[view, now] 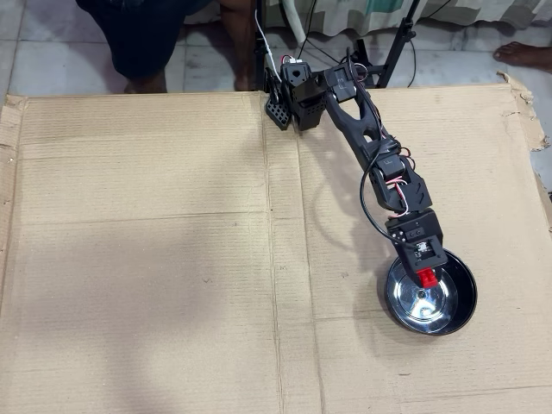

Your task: Grasp a lego block and put it in the bin.

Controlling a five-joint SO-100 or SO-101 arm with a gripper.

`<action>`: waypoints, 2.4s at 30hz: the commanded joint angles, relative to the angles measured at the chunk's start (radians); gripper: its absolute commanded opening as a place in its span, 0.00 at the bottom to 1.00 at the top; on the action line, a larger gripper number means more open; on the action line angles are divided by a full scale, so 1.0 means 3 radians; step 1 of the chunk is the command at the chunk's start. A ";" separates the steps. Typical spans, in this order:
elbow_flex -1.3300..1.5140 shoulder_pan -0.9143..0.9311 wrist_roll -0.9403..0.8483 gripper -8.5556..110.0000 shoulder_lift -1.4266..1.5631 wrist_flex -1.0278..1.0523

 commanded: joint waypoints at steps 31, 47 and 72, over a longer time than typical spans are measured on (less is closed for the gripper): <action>-0.0051 -0.0153 0.0005 0.19 -0.0389 -0.0496; -0.0020 -0.0020 -0.0046 0.21 -0.0302 -0.0450; 0.0066 0.1345 -0.1943 0.20 0.1253 0.2250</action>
